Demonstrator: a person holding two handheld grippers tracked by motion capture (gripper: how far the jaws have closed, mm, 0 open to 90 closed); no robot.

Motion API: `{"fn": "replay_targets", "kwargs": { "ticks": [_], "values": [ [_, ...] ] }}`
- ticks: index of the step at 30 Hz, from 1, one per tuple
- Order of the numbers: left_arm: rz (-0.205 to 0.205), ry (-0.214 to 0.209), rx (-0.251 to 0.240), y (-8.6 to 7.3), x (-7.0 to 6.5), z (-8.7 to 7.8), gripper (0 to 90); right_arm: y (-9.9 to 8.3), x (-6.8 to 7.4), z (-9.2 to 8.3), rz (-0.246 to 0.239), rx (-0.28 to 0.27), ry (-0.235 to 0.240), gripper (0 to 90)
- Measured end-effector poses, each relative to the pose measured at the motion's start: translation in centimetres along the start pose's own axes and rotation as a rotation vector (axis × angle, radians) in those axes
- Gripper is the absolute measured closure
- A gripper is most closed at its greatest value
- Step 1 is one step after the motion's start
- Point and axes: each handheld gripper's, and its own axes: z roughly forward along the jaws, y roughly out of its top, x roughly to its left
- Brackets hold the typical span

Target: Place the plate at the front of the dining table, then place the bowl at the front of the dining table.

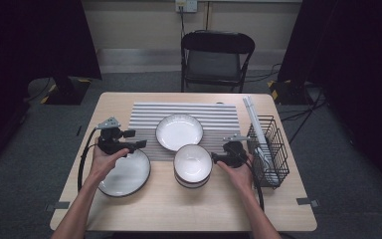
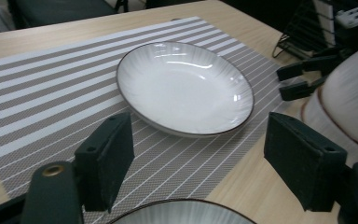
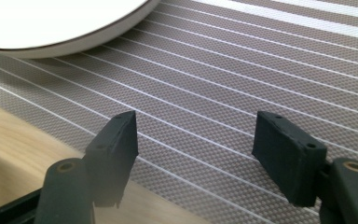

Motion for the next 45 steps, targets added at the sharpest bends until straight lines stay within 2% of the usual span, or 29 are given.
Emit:
{"fn": "replay_targets", "kwargs": {
  "ticks": [3, 5, 8, 11, 13, 15, 16, 21, 24, 29, 31, 35, 37, 45],
  "values": [
    [0.017, -0.013, 0.010, 0.2, -0.6, 0.2, 26.6, -0.3, 0.3, 0.3, -0.030, 0.005, -0.026, 28.3],
    [0.024, -0.038, 0.021, 0.5, -1.0, 0.4, 26.8, -0.5, 0.7, 0.3, -0.051, 0.001, -0.046, 26.0],
    [0.059, -0.063, 0.035, 0.9, -2.0, 0.7, 27.6, -0.9, 0.8, 0.5, -0.042, -0.037, -0.045, 24.2],
    [0.101, -0.078, 0.049, 1.5, -3.1, 0.9, 28.1, -0.9, 0.9, 0.5, -0.045, -0.039, -0.054, 24.6],
    [0.108, -0.093, 0.045, 1.7, -3.6, 1.1, 29.2, -0.9, 0.9, 0.5, -0.045, -0.038, -0.054, 24.6],
    [0.119, -0.090, 0.040, 1.8, -4.2, 1.1, 30.4, -1.0, 0.9, 0.5, -0.045, -0.039, -0.055, 24.6],
    [0.123, -0.107, 0.042, 1.9, -4.2, 1.2, 31.3, -0.9, 0.9, 0.5, -0.044, -0.039, -0.054, 24.6],
    [0.127, -0.100, 0.042, 2.0, -4.8, 1.5, 32.8, -1.0, 0.9, 0.5, -0.045, -0.039, -0.056, 24.7],
    [0.121, -0.107, 0.035, 2.2, -5.1, 1.6, 33.2, -1.0, 0.9, 0.5, -0.045, -0.040, -0.056, 24.7],
    [0.137, -0.118, 0.026, 2.3, -5.5, 1.8, 34.4, -1.0, 0.9, 0.5, -0.045, -0.039, -0.055, 24.6],
    [0.127, -0.123, 0.028, 2.4, -5.7, 1.9, 34.1, -1.0, 0.9, 0.5, -0.045, -0.039, -0.056, 24.7],
    [0.116, -0.152, 0.024, 2.4, -5.8, 2.0, 35.9, -1.0, 0.9, 0.5, -0.045, -0.039, -0.056, 24.7],
    [0.114, -0.175, 0.029, 2.4, -5.9, 2.2, 37.5, -1.0, 0.9, 0.5, -0.045, -0.039, -0.056, 24.6],
    [0.134, -0.179, 0.060, 2.4, -6.4, 2.9, 36.9, -1.0, 0.9, 0.5, -0.044, -0.039, -0.057, 24.7]
  ]
}}
